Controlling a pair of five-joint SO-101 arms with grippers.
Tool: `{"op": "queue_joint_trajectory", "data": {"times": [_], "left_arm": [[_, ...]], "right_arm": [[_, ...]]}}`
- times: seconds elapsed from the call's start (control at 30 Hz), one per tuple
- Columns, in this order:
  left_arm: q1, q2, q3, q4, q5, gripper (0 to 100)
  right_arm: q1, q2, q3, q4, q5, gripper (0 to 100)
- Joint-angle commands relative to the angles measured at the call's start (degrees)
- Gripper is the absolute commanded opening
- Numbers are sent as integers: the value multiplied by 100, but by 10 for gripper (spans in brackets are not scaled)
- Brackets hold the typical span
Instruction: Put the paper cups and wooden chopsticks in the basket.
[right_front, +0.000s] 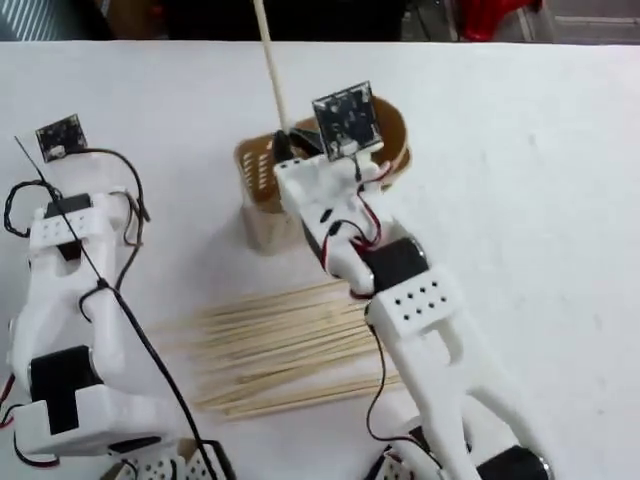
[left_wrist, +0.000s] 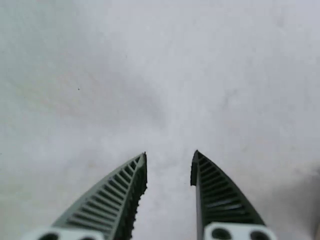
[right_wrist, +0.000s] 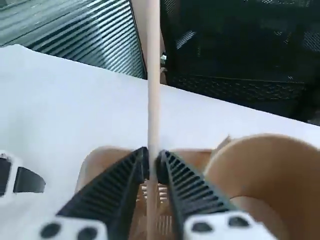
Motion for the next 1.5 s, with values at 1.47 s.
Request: {"op": "queue_joint_trajectory", "data": {"times": [1.47], "left_arm": [[207, -22, -18, -97, -308, 165]], "right_arm": [[-549, -1323, -1556, 3187, 2286, 139]]}}
